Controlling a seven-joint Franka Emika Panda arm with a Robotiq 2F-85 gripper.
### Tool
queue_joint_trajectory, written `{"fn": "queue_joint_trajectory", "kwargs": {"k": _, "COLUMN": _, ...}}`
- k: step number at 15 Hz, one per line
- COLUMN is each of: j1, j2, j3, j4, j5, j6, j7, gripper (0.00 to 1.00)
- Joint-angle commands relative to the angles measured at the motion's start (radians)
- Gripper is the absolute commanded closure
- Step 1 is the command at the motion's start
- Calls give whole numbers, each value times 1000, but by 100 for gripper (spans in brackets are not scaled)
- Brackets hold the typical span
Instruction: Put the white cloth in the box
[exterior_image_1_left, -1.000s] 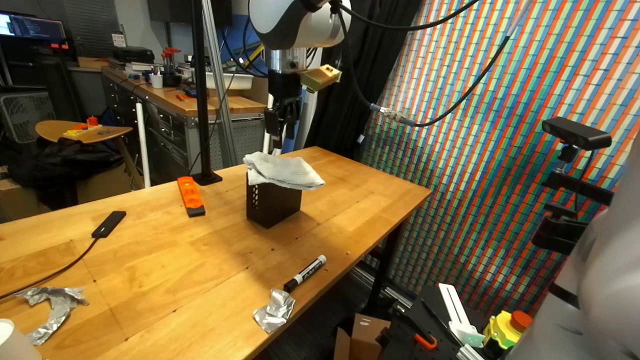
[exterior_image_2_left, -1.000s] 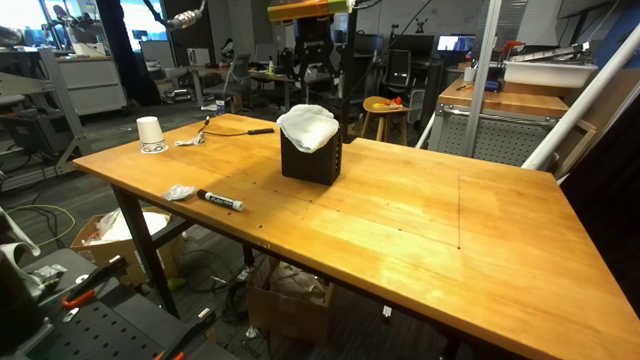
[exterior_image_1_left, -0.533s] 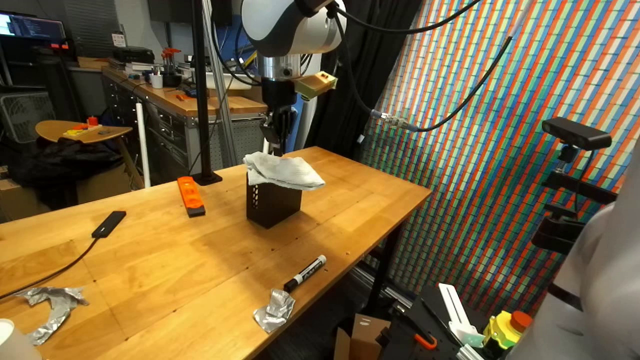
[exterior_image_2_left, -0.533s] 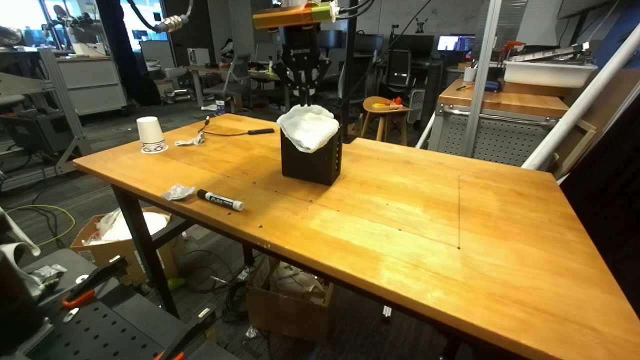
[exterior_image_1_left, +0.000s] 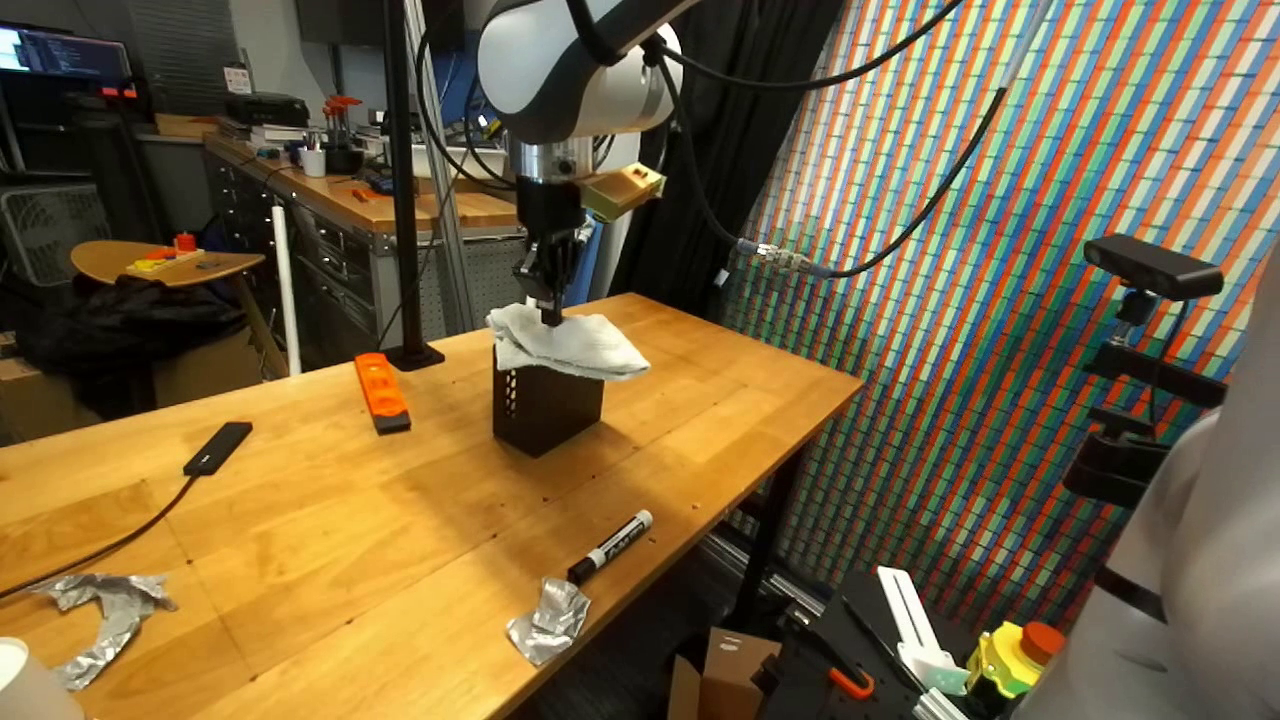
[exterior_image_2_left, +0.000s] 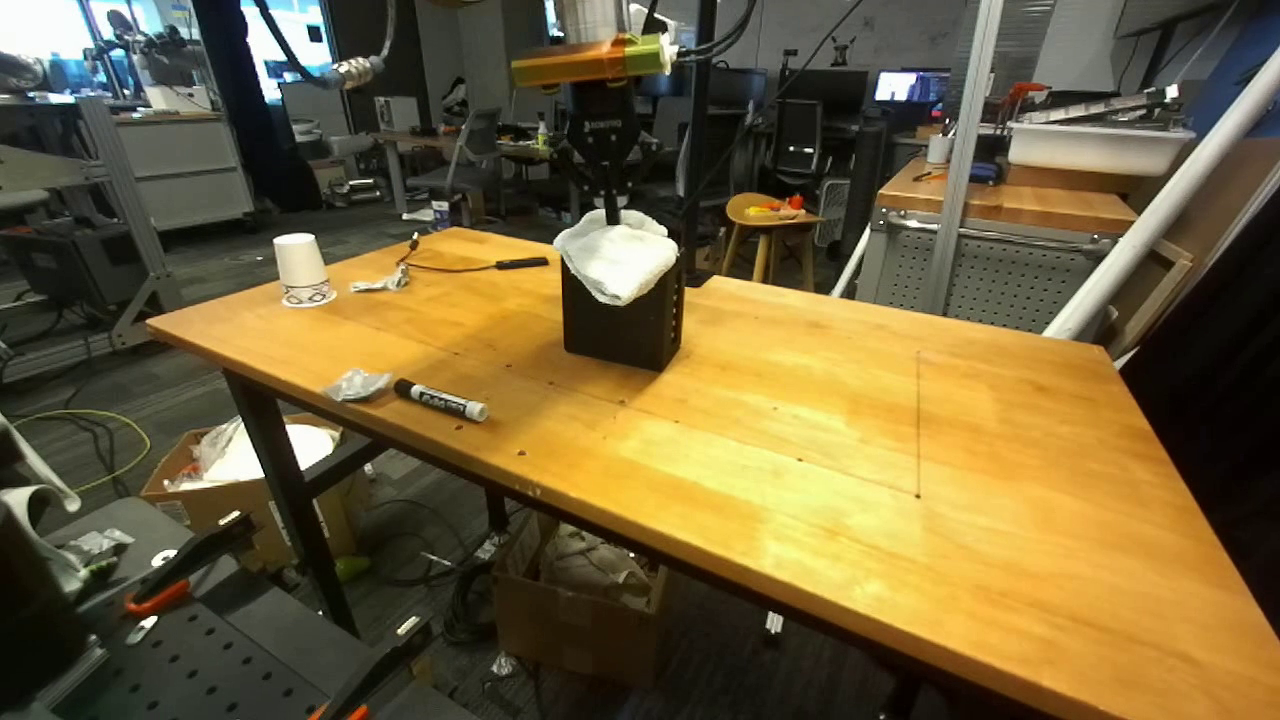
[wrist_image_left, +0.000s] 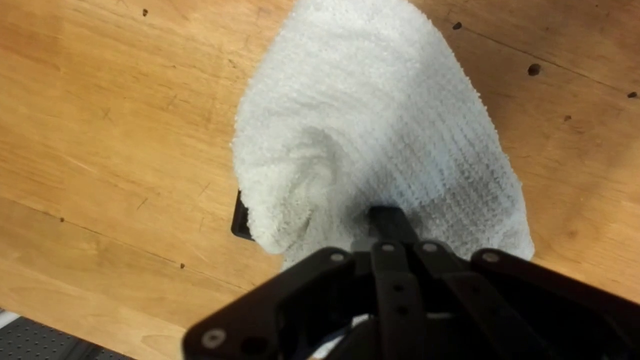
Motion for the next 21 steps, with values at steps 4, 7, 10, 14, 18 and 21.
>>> {"fn": "queue_joint_trajectory", "kwargs": {"k": 4, "j1": -1, "j2": 116, "j3": 11, "j4": 39, "j5": 16, "j6": 39, "j7": -24, "gripper": 100}}
{"fn": "queue_joint_trajectory", "kwargs": {"k": 7, "j1": -1, "j2": 171, "j3": 28, "j4": 40, "j5": 30, "j6": 18, "j7": -44, "gripper": 100}}
{"fn": "queue_joint_trajectory", "kwargs": {"k": 10, "j1": -9, "j2": 208, "j3": 42, "j4": 50, "j5": 54, "j6": -1, "j7": -76, "gripper": 100}}
{"fn": "queue_joint_trajectory", "kwargs": {"k": 14, "j1": -24, "j2": 201, "j3": 49, "j4": 65, "j5": 109, "j6": -25, "j7": -128, "gripper": 100}}
{"fn": "queue_joint_trajectory", "kwargs": {"k": 18, "j1": -30, "j2": 119, "j3": 37, "j4": 49, "j5": 96, "j6": -22, "j7": -135, "gripper": 100}}
{"fn": "queue_joint_trajectory", "kwargs": {"k": 21, "j1": -25, "j2": 36, "j3": 26, "j4": 23, "j5": 67, "j6": -10, "j7": -109, "gripper": 100}}
